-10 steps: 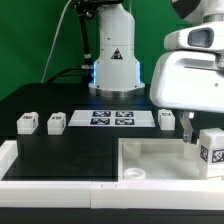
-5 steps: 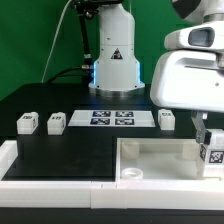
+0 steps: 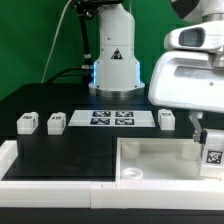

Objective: Assemble one leg

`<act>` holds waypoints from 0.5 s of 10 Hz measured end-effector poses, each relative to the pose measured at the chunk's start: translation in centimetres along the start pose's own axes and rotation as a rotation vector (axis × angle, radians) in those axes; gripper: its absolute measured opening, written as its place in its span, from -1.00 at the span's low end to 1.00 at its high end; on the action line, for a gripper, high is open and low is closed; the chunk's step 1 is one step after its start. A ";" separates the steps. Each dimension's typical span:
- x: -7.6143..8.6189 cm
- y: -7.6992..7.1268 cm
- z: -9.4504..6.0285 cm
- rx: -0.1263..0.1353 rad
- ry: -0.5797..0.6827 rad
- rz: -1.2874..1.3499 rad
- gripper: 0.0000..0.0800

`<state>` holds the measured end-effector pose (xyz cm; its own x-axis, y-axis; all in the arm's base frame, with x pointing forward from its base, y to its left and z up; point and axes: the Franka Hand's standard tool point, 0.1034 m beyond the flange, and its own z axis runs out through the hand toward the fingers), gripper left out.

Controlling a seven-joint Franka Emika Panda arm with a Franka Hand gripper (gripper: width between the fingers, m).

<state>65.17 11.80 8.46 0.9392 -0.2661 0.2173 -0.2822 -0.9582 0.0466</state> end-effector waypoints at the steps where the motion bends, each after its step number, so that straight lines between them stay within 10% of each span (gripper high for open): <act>1: -0.1 0.2 0.0 -0.009 -0.013 0.159 -0.26; 5: -0.4 0.8 0.3 -0.031 -0.028 0.747 -0.26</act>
Offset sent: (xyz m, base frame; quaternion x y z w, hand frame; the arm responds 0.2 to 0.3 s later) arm -0.0020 0.0037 -0.0107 -0.0415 0.0013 0.4264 0.9036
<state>64.59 11.15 8.13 0.4996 -0.8480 0.1771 -0.8520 -0.5180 -0.0766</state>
